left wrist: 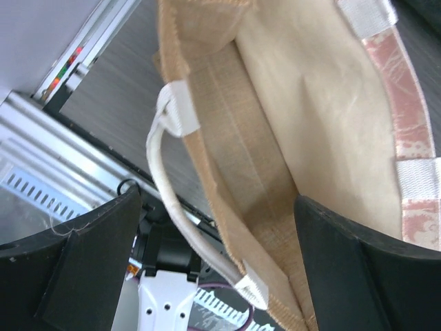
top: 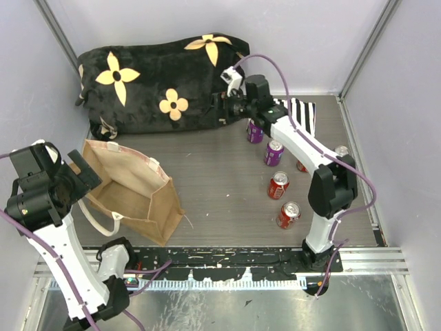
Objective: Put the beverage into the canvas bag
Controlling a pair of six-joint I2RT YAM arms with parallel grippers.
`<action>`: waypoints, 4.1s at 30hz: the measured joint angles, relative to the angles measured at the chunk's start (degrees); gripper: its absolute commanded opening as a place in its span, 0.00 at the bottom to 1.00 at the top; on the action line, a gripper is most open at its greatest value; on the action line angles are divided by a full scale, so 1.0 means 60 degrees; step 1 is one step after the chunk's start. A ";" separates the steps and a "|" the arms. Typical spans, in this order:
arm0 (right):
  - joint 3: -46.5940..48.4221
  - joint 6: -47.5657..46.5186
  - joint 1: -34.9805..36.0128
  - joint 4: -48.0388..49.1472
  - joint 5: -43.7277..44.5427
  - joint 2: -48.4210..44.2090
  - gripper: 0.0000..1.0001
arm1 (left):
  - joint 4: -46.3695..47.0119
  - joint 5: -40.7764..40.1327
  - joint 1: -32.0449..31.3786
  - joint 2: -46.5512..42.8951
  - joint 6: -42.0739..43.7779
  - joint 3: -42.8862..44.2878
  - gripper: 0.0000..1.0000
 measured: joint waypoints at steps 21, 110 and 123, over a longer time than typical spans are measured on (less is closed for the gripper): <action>0.3963 -0.0284 0.3075 0.0091 -0.0211 0.3042 0.90 | -0.0845 0.0492 0.0641 -0.0838 -0.0226 -0.1927 0.96; 0.4670 -0.3406 0.5013 -0.4506 0.6011 0.1366 0.01 | 0.1818 0.4080 -0.0714 0.1446 0.0739 -0.2171 0.00; 0.1246 -0.2670 0.5013 -0.5235 0.8419 -0.1115 0.01 | 0.2994 0.2823 -0.4860 0.3577 0.0168 -0.1428 0.00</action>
